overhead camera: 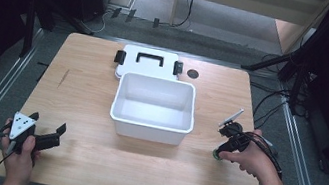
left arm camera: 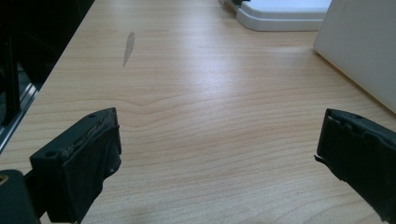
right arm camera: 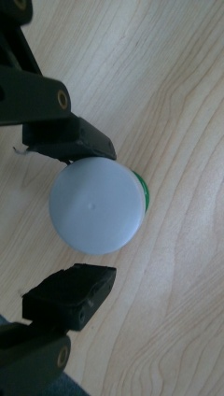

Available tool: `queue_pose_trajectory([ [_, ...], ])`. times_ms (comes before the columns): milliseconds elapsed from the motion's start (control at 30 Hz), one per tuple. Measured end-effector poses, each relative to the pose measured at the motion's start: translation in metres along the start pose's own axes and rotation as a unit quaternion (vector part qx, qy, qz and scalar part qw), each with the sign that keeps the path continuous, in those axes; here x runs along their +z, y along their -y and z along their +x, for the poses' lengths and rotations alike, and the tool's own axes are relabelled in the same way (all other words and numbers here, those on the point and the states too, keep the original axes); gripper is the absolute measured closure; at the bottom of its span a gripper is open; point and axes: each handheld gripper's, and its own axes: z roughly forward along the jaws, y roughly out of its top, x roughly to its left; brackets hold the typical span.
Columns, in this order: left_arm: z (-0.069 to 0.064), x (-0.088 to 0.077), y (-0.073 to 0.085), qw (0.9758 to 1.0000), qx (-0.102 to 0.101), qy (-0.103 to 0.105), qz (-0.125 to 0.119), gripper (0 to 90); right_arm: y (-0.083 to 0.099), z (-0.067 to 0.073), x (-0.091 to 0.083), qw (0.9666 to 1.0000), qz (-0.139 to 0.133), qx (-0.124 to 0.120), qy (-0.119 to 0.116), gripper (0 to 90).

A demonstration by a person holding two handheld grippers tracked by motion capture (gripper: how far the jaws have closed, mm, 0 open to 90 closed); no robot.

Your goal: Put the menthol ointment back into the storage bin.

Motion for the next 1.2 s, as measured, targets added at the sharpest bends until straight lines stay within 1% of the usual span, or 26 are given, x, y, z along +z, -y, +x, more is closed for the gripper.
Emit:
queue_pose_trajectory([
  [33, 0.000, 0.000, 0.000, 1.0000, 0.000, 0.001, 0.000, 0.2, -0.002, 0.000, 0.001, 1.0000, 0.005, -0.003, -0.008, 47.7],
  [67, 0.000, 0.000, 0.000, 1.0000, 0.000, 0.001, 0.001, 0.2, -0.003, 0.000, 0.001, 0.9999, 0.006, -0.005, -0.013, 50.9],
  [133, 0.000, 0.000, 0.000, 1.0000, -0.001, 0.001, 0.001, 0.2, -0.003, 0.001, 0.001, 0.9999, 0.008, -0.009, -0.012, 51.1],
  [167, 0.000, 0.000, 0.000, 1.0000, 0.000, 0.001, 0.001, 0.2, -0.005, 0.001, -0.001, 0.9996, 0.015, -0.007, -0.022, 51.3],
  [200, 0.000, 0.000, 0.000, 1.0000, 0.000, 0.001, 0.001, 0.2, -0.005, 0.001, -0.001, 0.9996, 0.015, -0.007, -0.022, 51.3],
  [267, -0.001, 0.000, 0.000, 1.0000, 0.001, 0.000, 0.000, 0.2, -0.007, 0.001, -0.006, 0.9996, 0.006, -0.013, -0.024, 51.3],
  [333, -0.001, 0.000, 0.000, 1.0000, 0.002, 0.000, 0.000, 0.2, -0.009, 0.003, -0.010, 0.9993, 0.004, -0.018, -0.033, 51.3],
  [367, -0.001, 0.000, 0.000, 1.0000, 0.002, 0.000, 0.000, 0.2, -0.009, 0.003, -0.010, 0.9993, 0.004, -0.018, -0.033, 51.3],
  [400, -0.001, 0.000, 0.000, 1.0000, 0.002, 0.000, 0.001, 0.2, -0.011, 0.005, -0.015, 0.9988, 0.003, -0.031, -0.037, 51.3],
  [467, -0.001, 0.000, 0.000, 1.0000, 0.001, -0.001, 0.001, 0.2, -0.014, 0.007, -0.021, 0.9989, 0.003, -0.030, -0.035, 51.3],
  [533, -0.001, 0.000, 0.000, 1.0000, 0.002, -0.001, 0.000, 0.2, -0.017, 0.008, -0.027, 0.9987, 0.000, -0.037, -0.035, 51.3],
  [600, -0.001, 0.000, 0.000, 1.0000, 0.002, -0.001, 0.000, 0.2, -0.021, 0.009, -0.034, 0.9987, -0.001, -0.038, -0.035, 51.3],
  [633, -0.001, 0.000, 0.000, 1.0000, 0.002, -0.001, 0.001, 0.2, -0.023, 0.009, -0.037, 0.9983, -0.004, -0.047, -0.035, 51.3],
  [800, -0.001, 0.000, 0.000, 1.0000, 0.001, 0.000, 0.000, 0.2, -0.034, 0.011, -0.053, 0.9977, -0.010, -0.058, -0.035, 51.3],
  [867, -0.001, 0.000, 0.000, 1.0000, 0.000, 0.000, -0.001, 0.2, -0.037, 0.011, -0.056, 0.9975, -0.012, -0.060, -0.036, 51.3],
  [900, 0.000, 0.000, 0.000, 1.0000, 0.000, 0.001, 0.000, 0.2, -0.041, 0.012, -0.061, 0.9975, -0.013, -0.059, -0.037, 51.3],
  [1033, 0.000, 0.000, 0.000, 1.0000, 0.000, 0.002, 0.000, 0.2, -0.050, 0.014, -0.070, 0.9968, -0.014, -0.068, -0.039, 51.3],
  [1133, 0.000, 0.000, 0.000, 1.0000, 0.000, 0.002, 0.000, 0.2, -0.053, 0.015, -0.075, 0.9967, -0.011, -0.071, -0.038, 51.3],
  [1200, 0.000, 0.000, 0.000, 1.0000, 0.000, 0.002, 0.000, 0.2, -0.058, 0.017, -0.082, 0.9963, -0.014, -0.077, -0.035, 51.3],
])
